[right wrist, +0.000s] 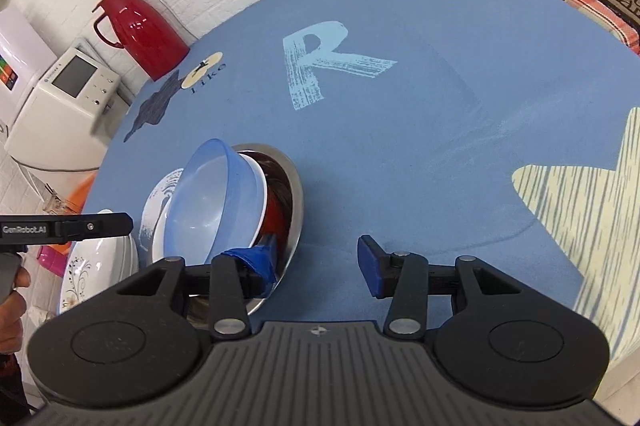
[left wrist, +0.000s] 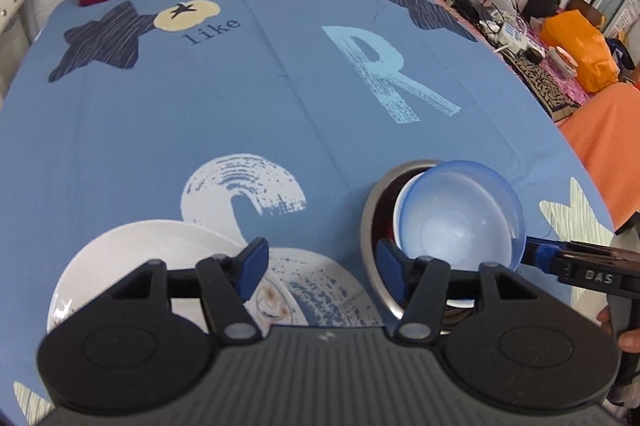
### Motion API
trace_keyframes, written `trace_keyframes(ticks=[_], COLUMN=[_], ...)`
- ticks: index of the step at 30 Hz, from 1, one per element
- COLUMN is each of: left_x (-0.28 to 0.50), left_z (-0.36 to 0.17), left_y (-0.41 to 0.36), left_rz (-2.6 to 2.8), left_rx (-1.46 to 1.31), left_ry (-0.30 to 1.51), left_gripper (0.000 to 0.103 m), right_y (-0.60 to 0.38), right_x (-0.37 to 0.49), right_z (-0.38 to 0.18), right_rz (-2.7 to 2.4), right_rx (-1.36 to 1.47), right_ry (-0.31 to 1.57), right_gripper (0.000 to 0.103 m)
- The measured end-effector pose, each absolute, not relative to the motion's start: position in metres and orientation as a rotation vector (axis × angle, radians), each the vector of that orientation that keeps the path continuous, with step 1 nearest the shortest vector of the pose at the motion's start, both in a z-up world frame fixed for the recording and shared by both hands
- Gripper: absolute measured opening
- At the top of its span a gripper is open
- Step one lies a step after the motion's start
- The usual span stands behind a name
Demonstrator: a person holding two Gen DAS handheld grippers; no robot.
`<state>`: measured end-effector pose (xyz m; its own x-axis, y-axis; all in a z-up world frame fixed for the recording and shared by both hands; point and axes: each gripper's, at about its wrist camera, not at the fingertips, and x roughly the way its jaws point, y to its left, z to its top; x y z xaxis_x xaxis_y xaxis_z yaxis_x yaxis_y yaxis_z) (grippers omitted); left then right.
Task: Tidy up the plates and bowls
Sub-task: 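Grasp the rim of the steel bowl stack with both grippers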
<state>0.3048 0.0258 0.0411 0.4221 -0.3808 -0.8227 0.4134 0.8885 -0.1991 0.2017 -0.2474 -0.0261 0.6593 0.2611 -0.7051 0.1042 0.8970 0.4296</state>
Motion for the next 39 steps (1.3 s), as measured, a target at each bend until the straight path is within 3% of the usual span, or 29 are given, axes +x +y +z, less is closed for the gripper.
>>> trace_keyframes(ticks=[8, 13, 24, 31, 39], left_x=[0.316, 0.333, 0.36, 0.361, 0.355], left_z=[0.047, 0.029, 0.01, 0.004, 0.003], left_y=[0.004, -0.003, 0.006, 0.005, 0.005], left_rz=[-0.629, -0.668, -0.723, -0.724, -0.708], left_rx=[0.228, 0.299, 0.143, 0.145, 0.162], left_ry=[0.99, 1.068, 1.209, 1.204, 1.154], left_gripper=[0.061, 0.061, 0.062, 0.069, 0.07], right_y=[-0.251, -0.249, -0.249, -0.246, -0.242], right_x=[0.202, 0.198, 0.203, 0.209, 0.216], right_z=[-0.037, -0.036, -0.035, -0.032, -0.031], right_rz=[0.055, 0.053, 0.073, 0.046, 0.023], right_rx=[0.537, 0.516, 0.472, 0.422, 0.361], right_ry=[0.862, 0.849, 0.867, 0.886, 0.891], right_gripper=[0.037, 0.04, 0.045, 0.052, 0.053])
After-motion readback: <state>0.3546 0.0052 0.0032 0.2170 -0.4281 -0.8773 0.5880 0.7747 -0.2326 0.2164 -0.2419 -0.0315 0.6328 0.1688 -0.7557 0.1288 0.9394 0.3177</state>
